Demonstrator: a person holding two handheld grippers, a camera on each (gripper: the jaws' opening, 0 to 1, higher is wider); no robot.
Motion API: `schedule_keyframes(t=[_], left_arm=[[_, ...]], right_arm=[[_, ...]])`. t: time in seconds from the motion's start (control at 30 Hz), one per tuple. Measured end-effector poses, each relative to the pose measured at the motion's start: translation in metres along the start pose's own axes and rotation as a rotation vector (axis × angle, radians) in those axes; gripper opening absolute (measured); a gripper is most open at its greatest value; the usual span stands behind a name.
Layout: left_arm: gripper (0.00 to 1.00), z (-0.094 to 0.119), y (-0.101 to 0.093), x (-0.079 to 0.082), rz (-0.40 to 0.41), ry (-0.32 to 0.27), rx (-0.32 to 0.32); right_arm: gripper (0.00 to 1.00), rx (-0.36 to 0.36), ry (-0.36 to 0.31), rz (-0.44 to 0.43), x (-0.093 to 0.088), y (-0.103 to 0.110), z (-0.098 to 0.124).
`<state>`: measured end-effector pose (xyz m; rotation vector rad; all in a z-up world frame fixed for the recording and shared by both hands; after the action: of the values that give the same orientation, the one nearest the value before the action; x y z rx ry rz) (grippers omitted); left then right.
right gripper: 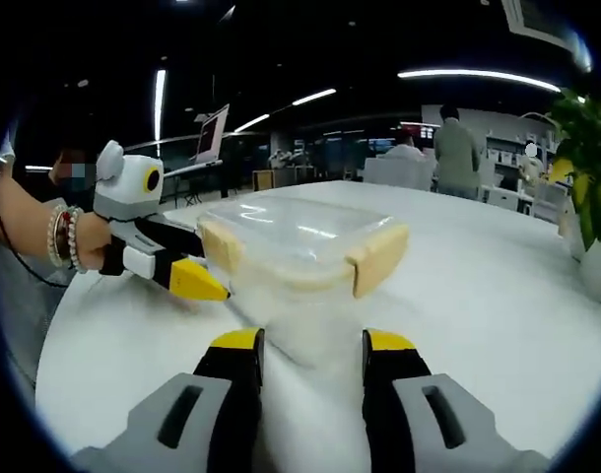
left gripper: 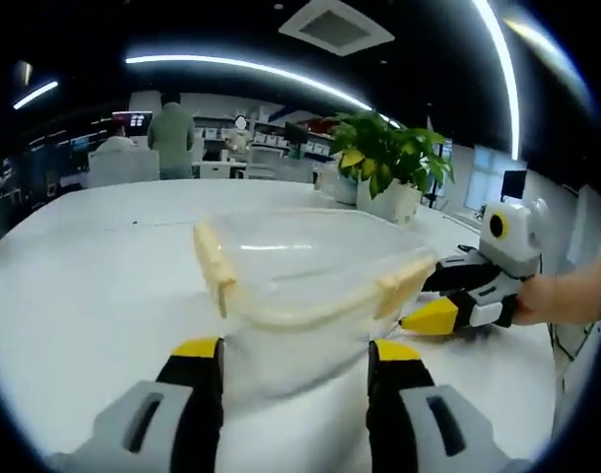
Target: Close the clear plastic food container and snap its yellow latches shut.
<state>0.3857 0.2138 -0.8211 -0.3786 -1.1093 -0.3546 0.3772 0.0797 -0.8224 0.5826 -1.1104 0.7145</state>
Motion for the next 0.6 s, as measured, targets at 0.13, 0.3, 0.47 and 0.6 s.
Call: schedule_keyframes(t=[0.13, 0.3, 0.47, 0.6], left_arm=[[0.52, 0.004, 0.015, 0.0, 0.015, 0.01, 0.064], [0.51, 0.006, 0.03, 0.002, 0.044, 0.021, 0.105], [0.48, 0.01, 0.043, 0.001, 0.093, 0.019, 0.138], [0.43, 0.015, 0.061, 0.002, 0.187, -0.021, 0.18]], right_arm=[[0.34, 0.022, -0.035, -0.065, 0.008, 0.005, -0.012], [0.33, 0.021, -0.036, -0.071, 0.014, 0.006, -0.026], [0.32, 0.015, -0.052, -0.098, 0.019, 0.01, -0.039], [0.29, 0.015, -0.076, -0.139, 0.021, 0.014, -0.048]])
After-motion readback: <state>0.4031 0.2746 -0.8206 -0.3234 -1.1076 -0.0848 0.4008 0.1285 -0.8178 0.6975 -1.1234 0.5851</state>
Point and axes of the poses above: the point that each gripper's makers call its tool centre point, and the gripper's own axes: z roughly backward along the fingers, y roughly to its left, x roughly out of its top, the point moved 2 cm from there along z, roughly backward along the fingers, and after that the axes turned 4 degrees about x, right-handed, at the moved point
